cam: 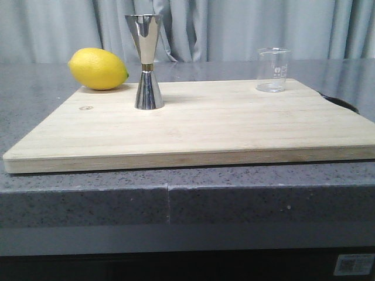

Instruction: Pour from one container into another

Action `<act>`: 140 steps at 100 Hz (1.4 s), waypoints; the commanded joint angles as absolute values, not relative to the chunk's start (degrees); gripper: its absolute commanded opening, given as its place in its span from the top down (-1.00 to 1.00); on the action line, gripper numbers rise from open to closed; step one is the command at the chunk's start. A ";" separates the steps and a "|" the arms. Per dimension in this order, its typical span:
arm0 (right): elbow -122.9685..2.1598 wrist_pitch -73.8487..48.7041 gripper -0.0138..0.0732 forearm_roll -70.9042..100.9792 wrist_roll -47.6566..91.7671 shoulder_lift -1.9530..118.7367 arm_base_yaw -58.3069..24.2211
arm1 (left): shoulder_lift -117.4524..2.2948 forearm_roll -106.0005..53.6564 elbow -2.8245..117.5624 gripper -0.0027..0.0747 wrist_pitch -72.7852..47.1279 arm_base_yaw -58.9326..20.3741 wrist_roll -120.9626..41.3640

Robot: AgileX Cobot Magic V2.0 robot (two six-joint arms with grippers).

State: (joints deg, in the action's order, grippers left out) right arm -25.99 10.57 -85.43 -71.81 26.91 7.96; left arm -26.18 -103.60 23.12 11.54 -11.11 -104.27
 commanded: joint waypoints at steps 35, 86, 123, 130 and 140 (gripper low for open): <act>-27.46 10.70 0.81 -85.29 -71.70 26.81 7.85 | -26.39 -103.18 24.64 0.98 9.86 -11.52 -104.02; -27.46 10.70 0.81 -85.29 -71.70 26.81 7.85 | -26.39 -80.85 24.64 0.98 8.74 -11.52 -83.33; -27.46 10.70 0.81 -85.29 -71.70 26.81 7.85 | -25.81 2.32 24.47 0.98 -9.72 -7.85 5.12; -27.46 10.70 0.81 -85.29 -71.70 26.81 7.85 | -24.60 9.64 23.65 0.98 -8.96 -7.75 13.71; -27.46 10.70 0.81 -85.29 -71.70 26.81 7.85 | -22.08 11.89 20.31 0.98 0.43 -7.75 14.87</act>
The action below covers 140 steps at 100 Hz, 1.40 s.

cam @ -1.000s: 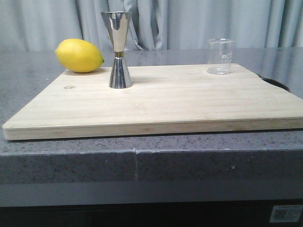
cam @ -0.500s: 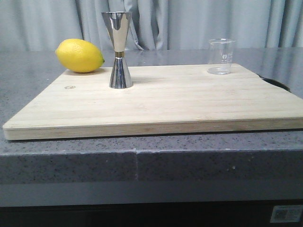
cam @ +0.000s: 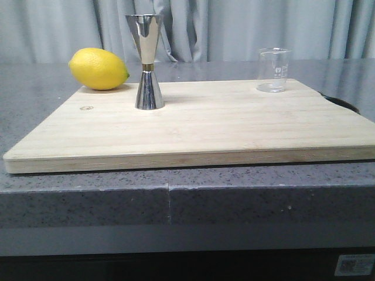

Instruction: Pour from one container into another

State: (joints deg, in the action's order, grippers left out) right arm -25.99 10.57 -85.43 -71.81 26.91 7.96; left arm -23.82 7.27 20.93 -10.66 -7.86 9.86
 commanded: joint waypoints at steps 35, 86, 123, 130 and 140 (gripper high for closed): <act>-27.46 10.70 0.81 -85.29 -71.70 26.81 7.85 | -10.92 5.72 3.81 0.98 16.78 -4.95 14.87; -27.46 10.70 0.81 -85.29 -71.70 26.81 7.85 | -3.45 3.40 -1.90 0.98 13.83 -2.25 12.91; -27.46 10.70 0.81 -85.29 -71.70 26.81 7.85 | -3.45 3.40 -1.90 0.98 10.26 -2.25 12.92; -27.46 10.70 0.81 -85.29 -71.70 26.81 7.85 | -3.45 3.40 -1.90 0.98 10.26 -2.25 12.92; -27.46 10.70 0.81 -85.29 -71.70 26.81 7.85 | -3.45 3.40 -1.90 0.98 10.26 -2.25 12.92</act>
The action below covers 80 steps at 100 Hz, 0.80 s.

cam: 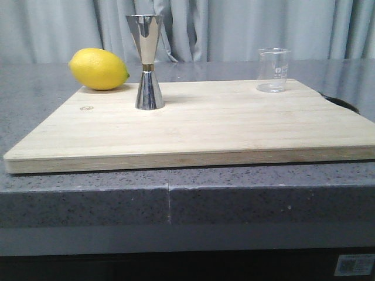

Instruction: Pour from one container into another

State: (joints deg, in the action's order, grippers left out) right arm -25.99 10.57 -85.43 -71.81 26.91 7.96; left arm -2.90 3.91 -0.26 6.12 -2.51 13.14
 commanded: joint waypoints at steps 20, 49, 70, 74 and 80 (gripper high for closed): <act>-27.46 10.70 0.81 -85.29 -71.70 26.81 7.85 | -3.45 4.97 -1.90 0.98 10.26 -2.25 12.79; -27.46 10.70 0.81 -85.29 -71.70 26.81 7.85 | -3.45 4.97 -1.90 0.98 10.26 -2.25 12.79; -27.46 10.70 0.81 -85.29 -71.70 26.81 7.85 | -3.45 4.97 -1.90 0.98 10.26 -2.25 12.79; -27.46 10.70 0.81 -85.29 -71.70 26.81 7.85 | -3.45 4.97 -1.90 0.98 10.26 -2.25 12.79; -27.46 10.70 0.81 -85.29 -71.70 26.81 7.85 | -3.45 4.97 -1.90 0.98 10.26 -2.25 12.79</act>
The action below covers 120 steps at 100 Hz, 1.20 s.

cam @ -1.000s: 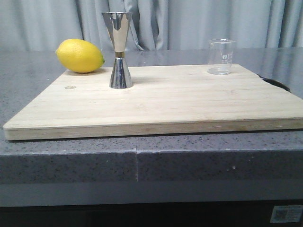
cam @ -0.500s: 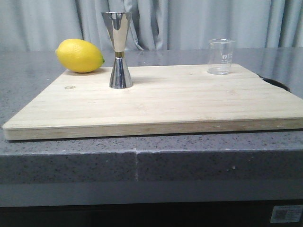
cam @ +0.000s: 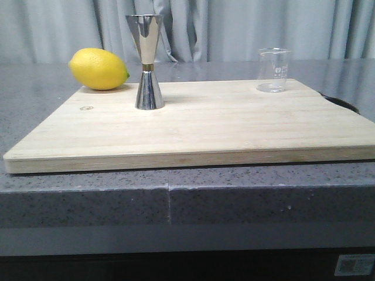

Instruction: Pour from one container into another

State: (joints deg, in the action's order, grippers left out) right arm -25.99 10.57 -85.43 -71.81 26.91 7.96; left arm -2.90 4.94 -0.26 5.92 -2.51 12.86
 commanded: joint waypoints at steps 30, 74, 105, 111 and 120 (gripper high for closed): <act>-27.46 10.70 0.81 -85.29 -71.70 26.81 7.85 | -3.45 4.97 -1.90 0.98 10.26 -2.25 12.79; -27.43 10.44 0.81 -79.92 -68.74 26.92 7.85 | -3.45 4.97 -1.90 0.98 10.26 -2.25 12.79; -27.43 -7.21 0.81 -23.73 -16.37 25.61 1.05 | -3.45 4.97 -1.90 0.98 10.26 -2.25 12.79; -27.20 -11.44 0.81 -19.95 -12.83 24.45 -0.08 | -3.45 4.97 -1.90 0.98 10.26 -2.25 12.79; -24.52 -9.11 0.81 -18.93 -10.36 21.41 -0.99 | -3.45 4.97 -1.90 0.98 10.26 -2.25 12.79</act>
